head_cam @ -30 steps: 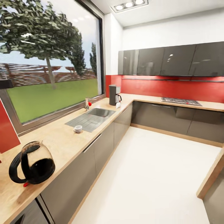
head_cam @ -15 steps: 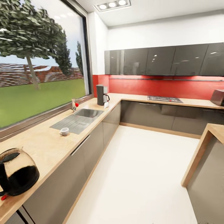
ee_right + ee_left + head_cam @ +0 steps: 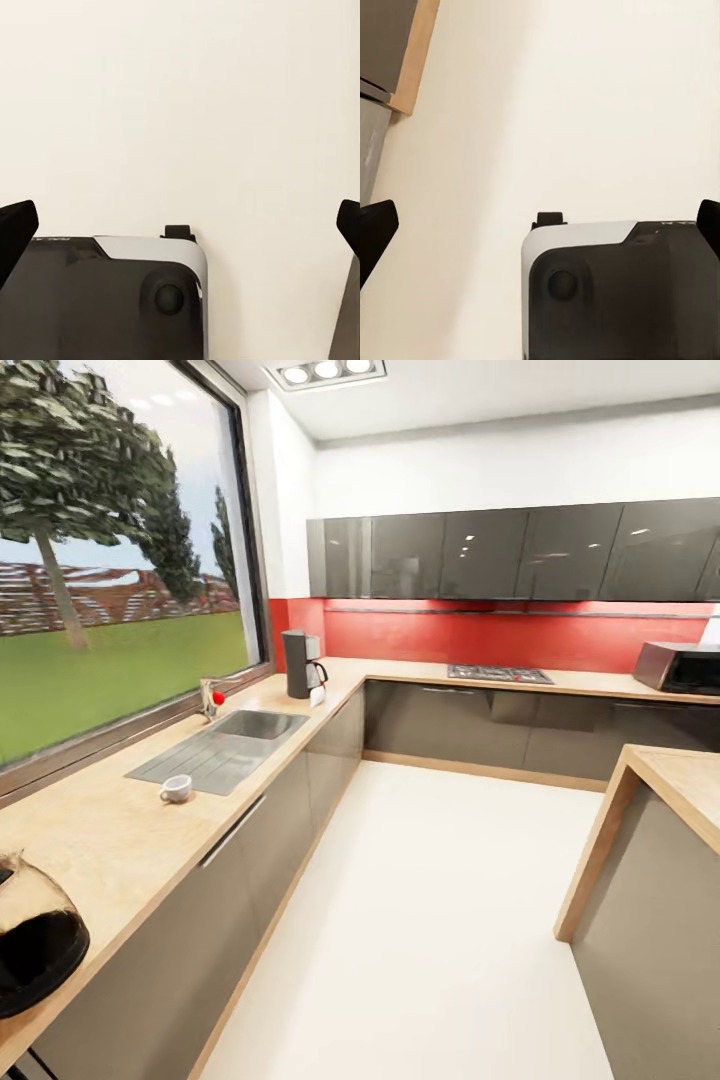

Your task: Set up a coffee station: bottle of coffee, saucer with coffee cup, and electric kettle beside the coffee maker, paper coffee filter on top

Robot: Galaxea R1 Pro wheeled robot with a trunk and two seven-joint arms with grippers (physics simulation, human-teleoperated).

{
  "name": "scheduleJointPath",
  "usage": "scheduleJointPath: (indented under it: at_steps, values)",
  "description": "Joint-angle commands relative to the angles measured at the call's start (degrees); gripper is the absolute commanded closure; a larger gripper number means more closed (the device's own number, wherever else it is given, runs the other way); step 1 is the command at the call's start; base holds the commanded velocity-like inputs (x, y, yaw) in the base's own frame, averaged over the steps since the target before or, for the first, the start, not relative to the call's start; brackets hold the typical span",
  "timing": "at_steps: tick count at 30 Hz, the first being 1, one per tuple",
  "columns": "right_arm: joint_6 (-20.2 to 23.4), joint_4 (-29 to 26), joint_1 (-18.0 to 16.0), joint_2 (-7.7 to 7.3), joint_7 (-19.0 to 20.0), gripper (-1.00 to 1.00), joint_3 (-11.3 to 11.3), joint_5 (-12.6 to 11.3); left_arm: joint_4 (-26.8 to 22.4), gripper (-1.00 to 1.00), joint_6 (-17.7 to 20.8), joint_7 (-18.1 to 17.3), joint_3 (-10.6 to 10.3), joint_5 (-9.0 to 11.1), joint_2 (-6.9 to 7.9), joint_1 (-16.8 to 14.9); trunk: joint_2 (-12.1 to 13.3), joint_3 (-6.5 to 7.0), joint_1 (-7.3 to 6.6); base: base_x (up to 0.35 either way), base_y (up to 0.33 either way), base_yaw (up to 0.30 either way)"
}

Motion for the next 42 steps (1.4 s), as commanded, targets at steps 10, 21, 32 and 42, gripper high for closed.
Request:
scheduleJointPath:
  at_steps: [10, 21, 32, 42]
  values:
    - [-0.20, 0.04, -0.01, -1.12, -0.04, -1.00, -0.02, -0.03, 0.20, -1.00, -0.22, -0.01, -0.17, -0.23, 0.05, -0.03, -0.06, -0.06, 0.02, 0.000, 0.000, -0.005]
    - [-0.20, 0.12, -0.02, -1.17, -0.04, -1.00, -0.05, -0.03, 0.23, -1.00, -0.26, 0.00, -0.21, -0.25, 0.18, -0.03, -0.06, -0.06, 0.02, 0.000, 0.000, 0.000]
    - [-0.12, 0.04, -0.01, -1.17, -0.04, -1.00, -0.05, -0.03, 0.21, -1.00, -0.27, 0.00, -0.21, -0.23, 0.33, -0.03, -0.06, -0.06, 0.02, 0.000, 0.000, 0.000]
    - [-0.11, 0.04, -0.03, -1.17, 0.00, -1.00, -0.05, -0.03, -1.43, -1.00, -0.49, -0.07, -0.23, -0.19, 0.23, -0.73, -0.06, -0.06, 0.02, 0.242, -0.054, 0.000]
